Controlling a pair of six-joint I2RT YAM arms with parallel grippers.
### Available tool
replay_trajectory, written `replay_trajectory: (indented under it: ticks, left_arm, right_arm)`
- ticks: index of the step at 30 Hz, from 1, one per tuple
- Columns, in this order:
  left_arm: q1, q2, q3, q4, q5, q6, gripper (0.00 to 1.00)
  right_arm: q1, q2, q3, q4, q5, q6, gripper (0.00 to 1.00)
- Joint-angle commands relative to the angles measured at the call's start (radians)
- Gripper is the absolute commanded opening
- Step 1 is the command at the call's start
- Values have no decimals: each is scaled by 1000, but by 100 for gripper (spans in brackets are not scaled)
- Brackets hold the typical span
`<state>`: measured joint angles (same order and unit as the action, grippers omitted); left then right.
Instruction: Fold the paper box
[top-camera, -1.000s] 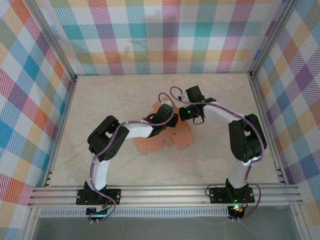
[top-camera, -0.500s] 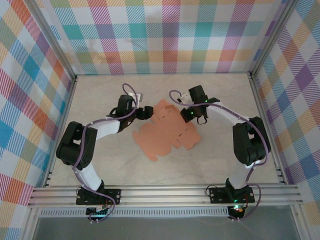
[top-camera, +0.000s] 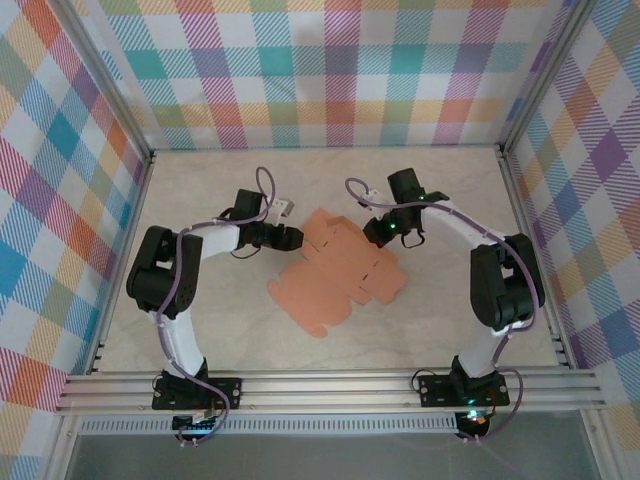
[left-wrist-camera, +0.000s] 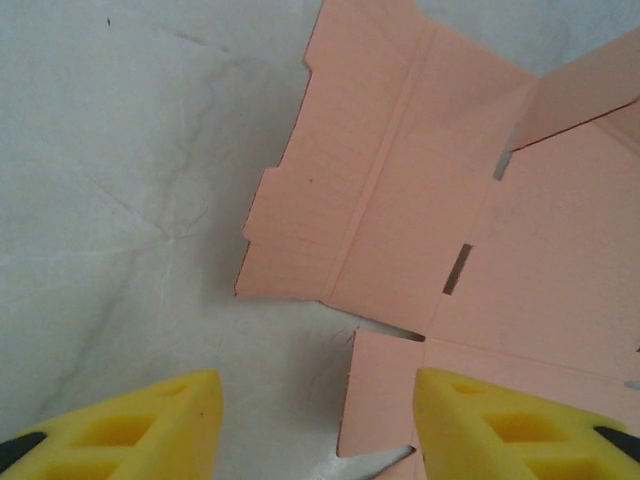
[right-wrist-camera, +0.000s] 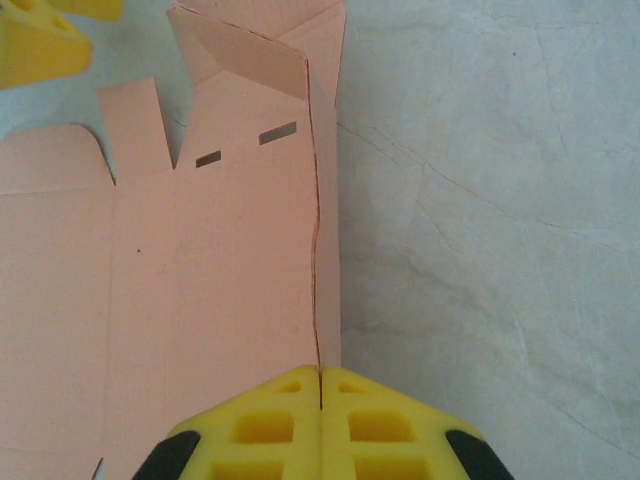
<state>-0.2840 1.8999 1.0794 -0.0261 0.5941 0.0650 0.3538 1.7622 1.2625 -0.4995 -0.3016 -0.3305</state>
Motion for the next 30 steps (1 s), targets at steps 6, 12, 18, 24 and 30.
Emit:
replay_trajectory:
  ticks: [6,12,18,24,30]
  left_arm:
    - [-52,54,31,-44,25,22,40]
    - [-80,69,34,19,15,-16,15]
    - [-81,56,18,102,9,-64,4]
    - [-84,62,10,123,-1,-69,0]
    - [-84,41,-13,161,-10,-80,16]
  right_arm:
    - [-28,21,53,-12,-23,4,0]
    - [-29,52,72,-20,-15,15,0]
    - [-29,52,68,-28,-33,16,0]
    - [-29,57,61,-33,-27,16,0]
    - [-29,57,63,-37,-28,17,0]
